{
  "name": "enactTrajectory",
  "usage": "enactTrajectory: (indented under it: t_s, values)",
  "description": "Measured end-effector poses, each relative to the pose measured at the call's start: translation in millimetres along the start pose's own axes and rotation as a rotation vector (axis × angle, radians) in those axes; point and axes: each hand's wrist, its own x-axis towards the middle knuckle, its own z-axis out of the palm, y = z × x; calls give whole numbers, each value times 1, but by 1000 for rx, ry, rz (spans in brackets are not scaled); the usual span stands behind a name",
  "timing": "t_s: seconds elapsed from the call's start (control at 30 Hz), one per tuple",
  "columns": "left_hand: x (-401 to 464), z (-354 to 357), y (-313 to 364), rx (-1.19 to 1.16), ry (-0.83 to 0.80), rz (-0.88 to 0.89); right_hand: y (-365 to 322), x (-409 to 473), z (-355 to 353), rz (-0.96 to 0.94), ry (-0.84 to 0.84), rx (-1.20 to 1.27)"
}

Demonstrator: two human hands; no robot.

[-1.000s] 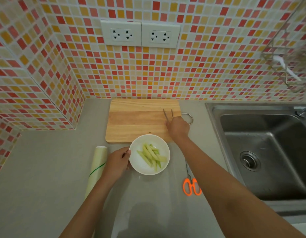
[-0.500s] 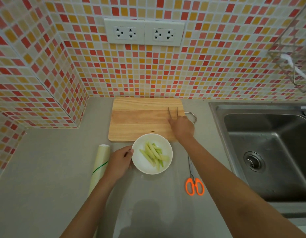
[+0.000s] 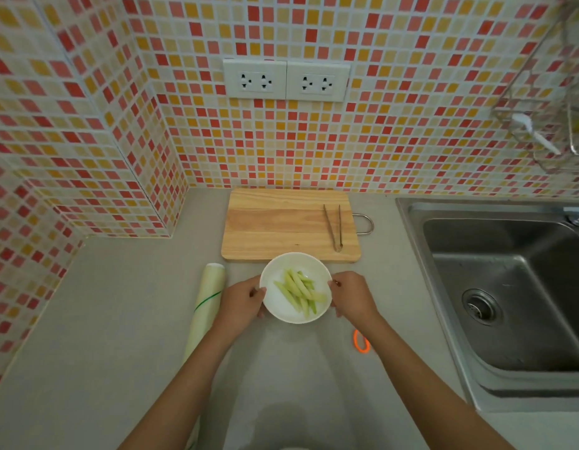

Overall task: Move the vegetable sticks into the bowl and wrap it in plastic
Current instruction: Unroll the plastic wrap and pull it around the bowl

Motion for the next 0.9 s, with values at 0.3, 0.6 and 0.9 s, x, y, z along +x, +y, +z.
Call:
enactTrajectory:
  t_s: [0.3, 0.6, 0.9]
  values:
    - [-36, 2, -10, 30, -7, -15, 15, -38, 14, -7, -3, -11]
    - [-45, 2, -13, 49, -35, -7, 15, -53, 19, 9, 8, -26]
    - [-48, -40, -28, 645, 437, -179, 21, -55, 11, -25, 134, -37]
